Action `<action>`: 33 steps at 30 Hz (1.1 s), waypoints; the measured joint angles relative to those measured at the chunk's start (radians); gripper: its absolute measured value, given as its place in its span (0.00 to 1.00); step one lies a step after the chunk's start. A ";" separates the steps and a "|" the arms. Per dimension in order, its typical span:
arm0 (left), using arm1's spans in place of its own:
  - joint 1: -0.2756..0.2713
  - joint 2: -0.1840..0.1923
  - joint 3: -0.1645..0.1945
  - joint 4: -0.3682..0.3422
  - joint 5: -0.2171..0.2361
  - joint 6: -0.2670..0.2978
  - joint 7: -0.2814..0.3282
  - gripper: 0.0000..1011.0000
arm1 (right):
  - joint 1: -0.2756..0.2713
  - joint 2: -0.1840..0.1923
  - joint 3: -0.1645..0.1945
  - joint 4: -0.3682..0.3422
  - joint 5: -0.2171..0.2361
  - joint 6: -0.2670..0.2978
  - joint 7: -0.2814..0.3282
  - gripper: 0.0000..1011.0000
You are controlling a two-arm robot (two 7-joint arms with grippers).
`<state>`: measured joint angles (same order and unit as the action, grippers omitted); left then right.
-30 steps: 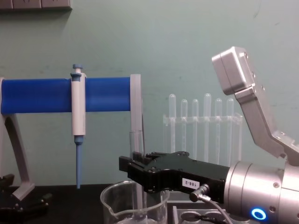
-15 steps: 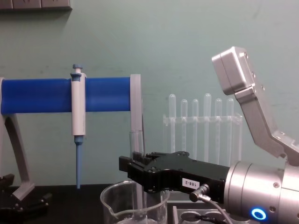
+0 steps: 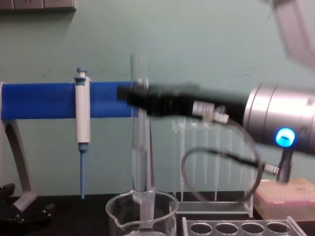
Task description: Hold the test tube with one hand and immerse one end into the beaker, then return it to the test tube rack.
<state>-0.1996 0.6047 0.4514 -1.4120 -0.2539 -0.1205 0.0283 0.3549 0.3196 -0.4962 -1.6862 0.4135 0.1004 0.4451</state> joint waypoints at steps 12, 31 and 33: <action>0.000 0.000 0.000 0.000 0.000 0.000 0.000 0.99 | -0.091 0.123 0.112 -0.187 0.064 0.047 -0.063 0.22; 0.000 0.000 0.000 0.000 0.000 0.000 0.000 0.99 | -0.213 0.180 0.170 -0.136 0.080 0.011 -0.093 0.22; 0.000 0.000 0.000 0.000 0.000 0.000 0.000 0.99 | -0.213 0.176 0.165 -0.125 0.073 0.010 -0.094 0.22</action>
<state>-0.1995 0.6046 0.4514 -1.4120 -0.2539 -0.1205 0.0283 0.1415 0.4958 -0.3311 -1.8107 0.4868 0.1101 0.3512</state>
